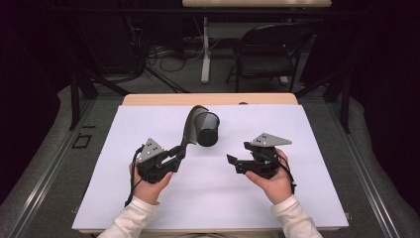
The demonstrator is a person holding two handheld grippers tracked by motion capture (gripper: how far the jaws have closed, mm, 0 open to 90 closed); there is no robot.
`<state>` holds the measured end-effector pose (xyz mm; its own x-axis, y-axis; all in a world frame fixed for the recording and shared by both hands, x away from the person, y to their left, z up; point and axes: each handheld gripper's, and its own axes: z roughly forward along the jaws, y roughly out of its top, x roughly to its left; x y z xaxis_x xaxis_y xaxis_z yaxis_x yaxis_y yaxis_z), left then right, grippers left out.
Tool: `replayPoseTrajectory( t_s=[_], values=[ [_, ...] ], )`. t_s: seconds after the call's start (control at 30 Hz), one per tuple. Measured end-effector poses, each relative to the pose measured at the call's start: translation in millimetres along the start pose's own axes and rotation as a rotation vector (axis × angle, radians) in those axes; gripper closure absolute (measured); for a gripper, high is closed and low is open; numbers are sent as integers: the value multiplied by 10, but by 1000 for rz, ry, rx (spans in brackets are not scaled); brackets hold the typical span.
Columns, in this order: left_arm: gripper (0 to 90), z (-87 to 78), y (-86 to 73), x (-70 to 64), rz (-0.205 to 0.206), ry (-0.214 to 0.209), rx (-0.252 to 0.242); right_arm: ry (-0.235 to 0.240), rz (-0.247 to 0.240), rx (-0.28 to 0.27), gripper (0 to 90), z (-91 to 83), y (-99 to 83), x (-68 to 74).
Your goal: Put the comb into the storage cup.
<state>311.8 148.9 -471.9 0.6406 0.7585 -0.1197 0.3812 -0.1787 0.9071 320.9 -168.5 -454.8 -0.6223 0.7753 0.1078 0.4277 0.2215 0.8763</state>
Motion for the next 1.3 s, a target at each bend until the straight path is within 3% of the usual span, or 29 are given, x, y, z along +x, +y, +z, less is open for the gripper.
replayPoseTrajectory(
  t_s=[0.2,0.6,1.03,1.3],
  values=[
    [721,2,-1,-1,1,0,-1,7,13,-18,237,41,130,13],
    [721,8,-11,-8,7,3,-7,17,34,16,266,157,223,36],
    [721,29,-38,-44,16,-4,-11,51,91,-16,330,114,195,18],
    [721,64,-74,-96,31,-10,-2,60,94,-11,336,106,181,8]
  ],
)
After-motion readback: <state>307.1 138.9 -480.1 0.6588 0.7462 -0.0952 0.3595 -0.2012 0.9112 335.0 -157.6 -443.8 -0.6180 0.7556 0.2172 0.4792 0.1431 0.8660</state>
